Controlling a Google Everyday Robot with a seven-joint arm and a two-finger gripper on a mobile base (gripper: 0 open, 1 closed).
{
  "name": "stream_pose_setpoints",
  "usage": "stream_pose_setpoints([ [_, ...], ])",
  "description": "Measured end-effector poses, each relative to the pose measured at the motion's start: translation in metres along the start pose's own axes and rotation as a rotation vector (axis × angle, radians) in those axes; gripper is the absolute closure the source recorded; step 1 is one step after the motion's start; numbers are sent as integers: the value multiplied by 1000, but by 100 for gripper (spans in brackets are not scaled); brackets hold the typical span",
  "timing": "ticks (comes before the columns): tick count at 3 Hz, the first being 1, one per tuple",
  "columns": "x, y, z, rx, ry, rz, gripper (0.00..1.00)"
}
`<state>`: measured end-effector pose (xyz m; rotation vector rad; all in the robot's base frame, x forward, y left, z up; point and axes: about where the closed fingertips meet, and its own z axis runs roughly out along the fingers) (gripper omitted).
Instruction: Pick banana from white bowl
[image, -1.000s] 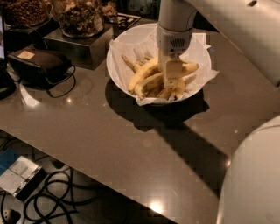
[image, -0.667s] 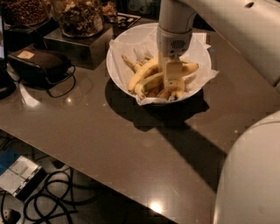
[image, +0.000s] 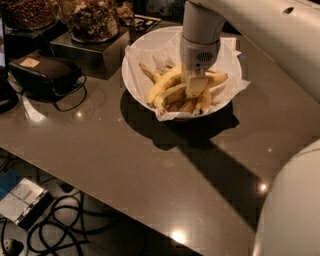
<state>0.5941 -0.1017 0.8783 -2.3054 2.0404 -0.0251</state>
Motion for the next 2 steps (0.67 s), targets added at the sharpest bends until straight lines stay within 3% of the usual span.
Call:
stream_pose_setpoints([
  [1, -2, -6, 1, 19, -7, 0, 100],
  [2, -3, -8, 1, 27, -13, 4, 100],
])
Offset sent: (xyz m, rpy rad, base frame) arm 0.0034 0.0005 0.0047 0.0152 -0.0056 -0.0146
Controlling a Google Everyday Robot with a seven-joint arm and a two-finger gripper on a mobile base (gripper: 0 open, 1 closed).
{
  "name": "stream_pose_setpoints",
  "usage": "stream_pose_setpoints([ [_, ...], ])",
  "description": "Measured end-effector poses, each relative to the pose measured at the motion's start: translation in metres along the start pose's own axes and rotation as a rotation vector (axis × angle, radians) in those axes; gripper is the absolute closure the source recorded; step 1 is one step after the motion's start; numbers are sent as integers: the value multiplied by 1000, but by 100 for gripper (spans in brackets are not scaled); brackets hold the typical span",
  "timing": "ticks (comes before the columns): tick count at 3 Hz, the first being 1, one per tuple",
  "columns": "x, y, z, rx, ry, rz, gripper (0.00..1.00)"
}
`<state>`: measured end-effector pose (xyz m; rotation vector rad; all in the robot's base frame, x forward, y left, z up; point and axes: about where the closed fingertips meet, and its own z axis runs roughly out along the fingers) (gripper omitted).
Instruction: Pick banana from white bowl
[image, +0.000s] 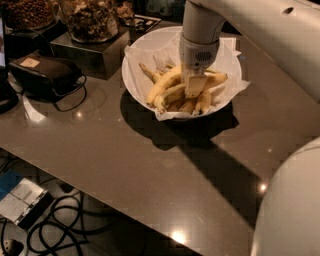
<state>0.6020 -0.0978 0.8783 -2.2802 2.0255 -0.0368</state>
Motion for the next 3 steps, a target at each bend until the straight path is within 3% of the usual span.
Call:
stream_pose_setpoints([
  [1, -3, 0, -28, 35, -12, 33, 100],
  [2, -16, -23, -69, 102, -57, 97, 100],
  [3, -19, -28, -70, 119, -62, 99, 100],
])
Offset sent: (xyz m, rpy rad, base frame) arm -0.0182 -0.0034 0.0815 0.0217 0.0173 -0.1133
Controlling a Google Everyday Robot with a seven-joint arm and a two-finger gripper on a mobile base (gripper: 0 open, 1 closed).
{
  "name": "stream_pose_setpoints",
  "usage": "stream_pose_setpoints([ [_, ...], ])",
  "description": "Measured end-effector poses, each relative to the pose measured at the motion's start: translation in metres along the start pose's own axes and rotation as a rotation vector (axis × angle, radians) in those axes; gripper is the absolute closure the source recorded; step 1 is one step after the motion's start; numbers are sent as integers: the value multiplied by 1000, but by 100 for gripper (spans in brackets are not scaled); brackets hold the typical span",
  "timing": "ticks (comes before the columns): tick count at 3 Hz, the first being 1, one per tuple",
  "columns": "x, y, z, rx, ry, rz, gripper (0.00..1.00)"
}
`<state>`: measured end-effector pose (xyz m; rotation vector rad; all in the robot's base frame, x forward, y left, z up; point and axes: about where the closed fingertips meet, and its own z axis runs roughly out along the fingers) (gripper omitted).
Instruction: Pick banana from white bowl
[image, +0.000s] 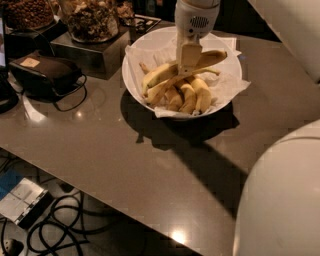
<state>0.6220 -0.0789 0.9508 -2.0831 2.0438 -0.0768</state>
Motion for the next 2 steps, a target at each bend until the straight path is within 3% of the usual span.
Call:
stream_pose_setpoints([
  [1, -2, 16, -6, -37, 18, 31, 100],
  [2, -9, 33, -23, -40, 8, 54, 100],
])
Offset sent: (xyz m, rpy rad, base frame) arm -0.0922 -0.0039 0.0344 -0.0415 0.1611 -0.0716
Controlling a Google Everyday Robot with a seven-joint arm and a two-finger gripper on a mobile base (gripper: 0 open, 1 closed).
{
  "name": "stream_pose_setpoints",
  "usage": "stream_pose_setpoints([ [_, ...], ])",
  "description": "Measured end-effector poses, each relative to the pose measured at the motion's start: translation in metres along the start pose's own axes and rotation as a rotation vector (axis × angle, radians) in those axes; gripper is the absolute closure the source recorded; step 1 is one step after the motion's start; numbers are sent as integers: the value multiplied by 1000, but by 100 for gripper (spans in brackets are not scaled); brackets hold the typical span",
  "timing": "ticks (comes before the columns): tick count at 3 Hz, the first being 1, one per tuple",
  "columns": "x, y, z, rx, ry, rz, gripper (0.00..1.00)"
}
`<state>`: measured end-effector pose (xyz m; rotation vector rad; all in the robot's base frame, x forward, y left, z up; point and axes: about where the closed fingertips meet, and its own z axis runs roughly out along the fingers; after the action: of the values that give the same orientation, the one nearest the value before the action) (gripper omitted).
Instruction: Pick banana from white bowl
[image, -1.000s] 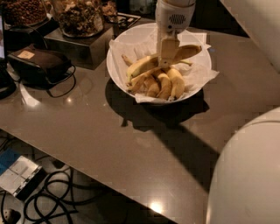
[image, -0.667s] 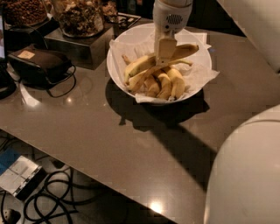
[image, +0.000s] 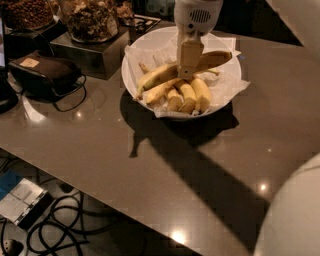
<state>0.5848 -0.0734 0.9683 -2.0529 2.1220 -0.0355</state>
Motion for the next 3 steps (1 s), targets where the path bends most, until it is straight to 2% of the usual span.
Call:
stream_pose_setpoints([
  [1, -16, 6, -20, 40, -69, -1, 100],
  [2, -23, 5, -22, 64, -77, -12, 100],
  [3, -30, 27, -27, 51, -73, -37, 100],
])
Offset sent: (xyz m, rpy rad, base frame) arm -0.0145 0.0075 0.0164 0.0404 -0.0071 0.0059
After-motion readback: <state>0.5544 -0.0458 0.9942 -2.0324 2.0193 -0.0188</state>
